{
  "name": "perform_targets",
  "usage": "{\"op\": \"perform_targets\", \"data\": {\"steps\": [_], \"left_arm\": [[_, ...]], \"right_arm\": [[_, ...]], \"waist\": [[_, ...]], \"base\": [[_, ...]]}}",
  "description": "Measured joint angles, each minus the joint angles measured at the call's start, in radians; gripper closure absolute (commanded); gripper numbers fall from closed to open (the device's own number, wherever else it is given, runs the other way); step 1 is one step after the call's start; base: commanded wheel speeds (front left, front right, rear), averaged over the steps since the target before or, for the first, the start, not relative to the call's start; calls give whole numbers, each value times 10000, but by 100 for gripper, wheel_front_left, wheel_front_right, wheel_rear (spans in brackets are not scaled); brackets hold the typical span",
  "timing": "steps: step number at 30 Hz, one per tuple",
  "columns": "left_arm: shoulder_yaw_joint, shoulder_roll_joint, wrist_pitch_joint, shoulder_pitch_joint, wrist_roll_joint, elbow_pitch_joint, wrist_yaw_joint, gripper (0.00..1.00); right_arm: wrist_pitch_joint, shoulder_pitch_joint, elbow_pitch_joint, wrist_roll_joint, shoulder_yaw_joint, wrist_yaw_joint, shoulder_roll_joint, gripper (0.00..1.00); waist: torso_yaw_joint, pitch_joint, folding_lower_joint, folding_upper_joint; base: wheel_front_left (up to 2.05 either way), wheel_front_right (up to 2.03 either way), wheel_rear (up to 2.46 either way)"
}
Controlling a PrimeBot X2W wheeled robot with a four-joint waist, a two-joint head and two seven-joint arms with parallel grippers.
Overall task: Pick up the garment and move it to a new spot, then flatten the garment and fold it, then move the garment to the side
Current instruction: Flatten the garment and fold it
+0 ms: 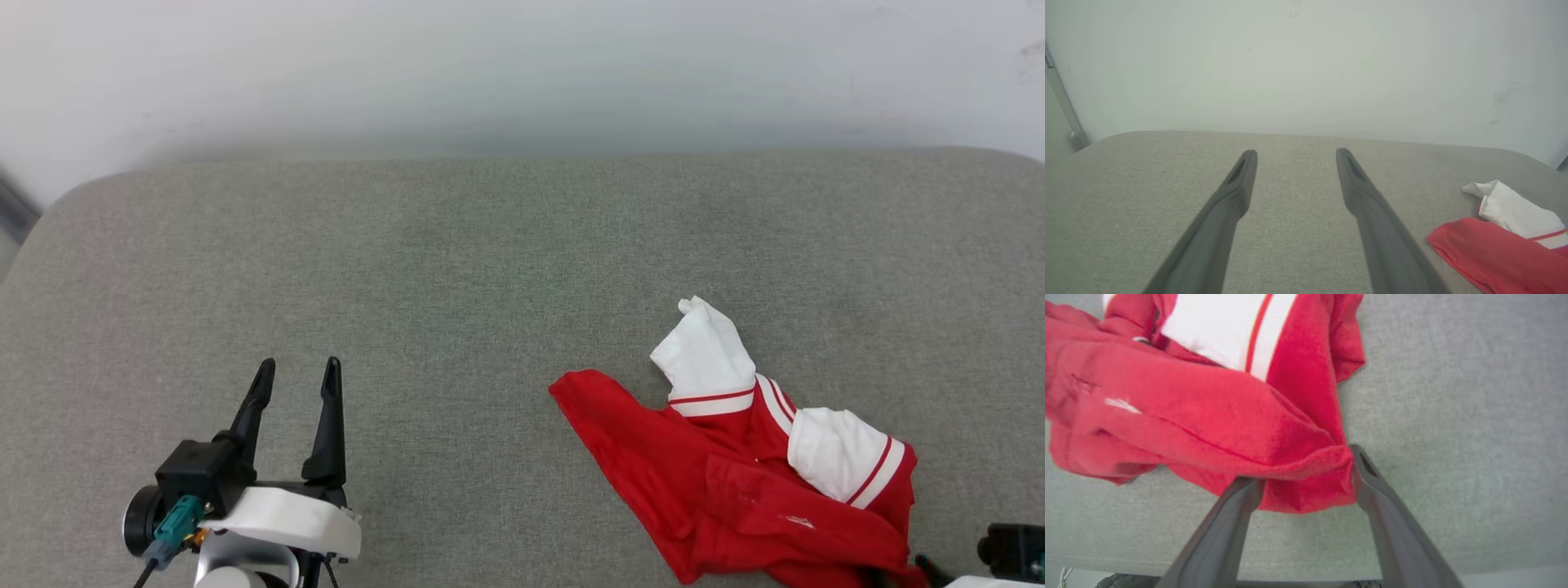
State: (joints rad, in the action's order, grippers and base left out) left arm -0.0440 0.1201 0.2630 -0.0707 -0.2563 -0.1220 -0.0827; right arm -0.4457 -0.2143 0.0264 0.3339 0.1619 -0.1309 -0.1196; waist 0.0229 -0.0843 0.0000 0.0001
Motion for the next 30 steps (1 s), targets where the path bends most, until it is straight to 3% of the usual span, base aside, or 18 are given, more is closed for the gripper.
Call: {"op": "perform_targets", "data": {"steps": [8, 13, 18, 21, 30], "left_arm": [[2, 21, -15, 344, 6, 100, 217, 0], [-8, 81, -146, 474, 15, 234, 318, 0], [-176, 127, -420, 498, 92, 489, 384, 0], [-458, 213, -755, 218, 150, 575, 209, 0], [-1979, 144, -2314, -2608, 234, 514, -291, 0]], "right_arm": [[2435, 27, -1060, -163, -598, 0, 54, 0], [3352, 203, -1733, -809, -585, 0, 84, 0], [3655, 386, -2263, -1542, -491, 0, 270, 0], [3676, 569, -2485, -1705, -533, 0, 378, 0], [3751, 1449, -2872, -1927, -729, 0, 598, 0]], "waist": [[-115, 341, 0, 0], [-225, 520, 0, 0], [-359, 574, 0, 0], [-429, 442, -1, 0], [-776, -634, 0, 0]], "base": [[0, 0, 0], [0, 0, 0], [0, 0, 0], [0, 0, 0], [0, 0, 0]]}}
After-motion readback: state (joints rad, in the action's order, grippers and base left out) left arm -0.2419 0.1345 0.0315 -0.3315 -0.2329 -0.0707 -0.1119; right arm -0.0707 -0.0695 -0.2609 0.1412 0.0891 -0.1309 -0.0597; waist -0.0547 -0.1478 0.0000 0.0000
